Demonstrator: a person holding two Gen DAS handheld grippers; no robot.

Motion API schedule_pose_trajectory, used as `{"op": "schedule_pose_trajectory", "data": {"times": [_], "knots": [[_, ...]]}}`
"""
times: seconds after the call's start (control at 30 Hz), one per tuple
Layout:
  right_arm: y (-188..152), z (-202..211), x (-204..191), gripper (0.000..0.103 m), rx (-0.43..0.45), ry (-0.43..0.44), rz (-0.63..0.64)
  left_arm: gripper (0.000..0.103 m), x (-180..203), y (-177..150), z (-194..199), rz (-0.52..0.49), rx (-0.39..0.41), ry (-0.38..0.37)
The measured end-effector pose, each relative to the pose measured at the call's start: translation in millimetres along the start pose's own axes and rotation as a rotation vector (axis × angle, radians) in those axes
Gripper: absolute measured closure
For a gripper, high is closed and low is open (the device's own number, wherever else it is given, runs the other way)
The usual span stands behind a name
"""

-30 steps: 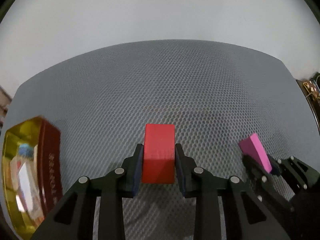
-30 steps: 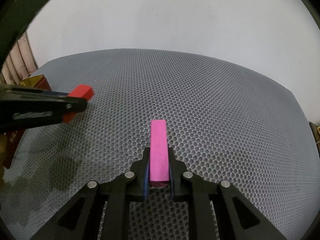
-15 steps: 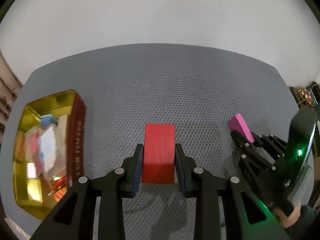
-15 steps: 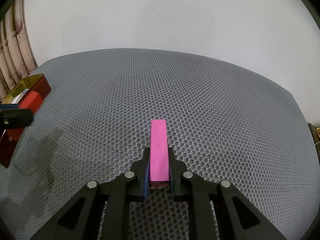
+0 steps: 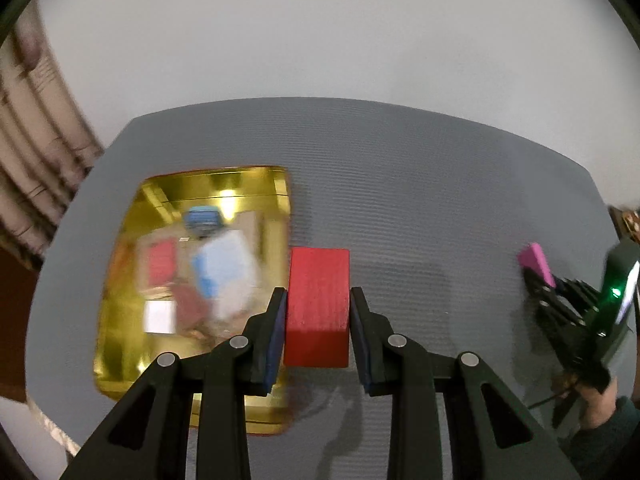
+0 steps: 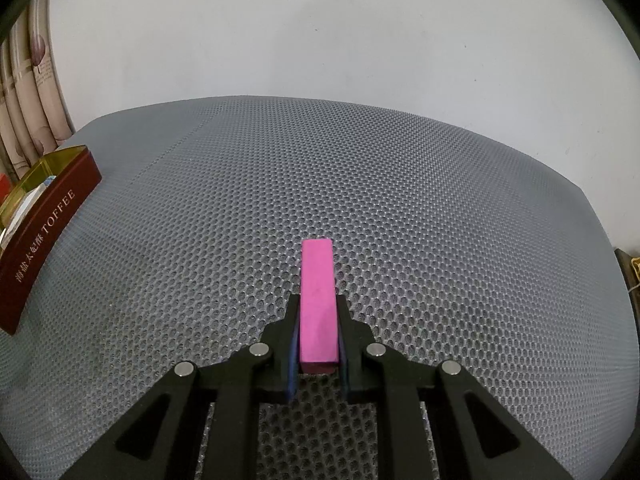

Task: Organize rigid objects
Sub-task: 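Carry the red block into the tin and open the left gripper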

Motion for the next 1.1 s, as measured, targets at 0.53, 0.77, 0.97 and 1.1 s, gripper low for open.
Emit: {"op": "schedule_pose_trajectory", "data": {"times": [0.53, 0.77, 0.97, 1.1], "knots": [[0, 0, 0, 0.088, 0.0, -0.008, 0.006, 0.076, -89, 1, -8, 0.108, -0.002, 0.103], [0, -1, 2, 0.088, 0.0, -0.012, 0.008, 0.076, -102, -9, -24, 0.126, -0.037, 0.104], [-1, -1, 1, 0.088, 0.0, -0.016, 0.01, 0.076, -108, -13, -30, 0.112, -0.052, 0.113], [-1, -1, -1, 0.088, 0.0, -0.017, 0.01, 0.076, -111, -17, -38, 0.108, -0.071, 0.115]]}}
Point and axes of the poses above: each gripper's, at about its wrist camera, not at the fingertips, and z roughly against the way its jaws point, x to its right, y to its top, the point moved 8 cm from there along -z, roughly the way its jaws point, and after that the axes turned 8 degrees about -x, right-handed, at the moved point
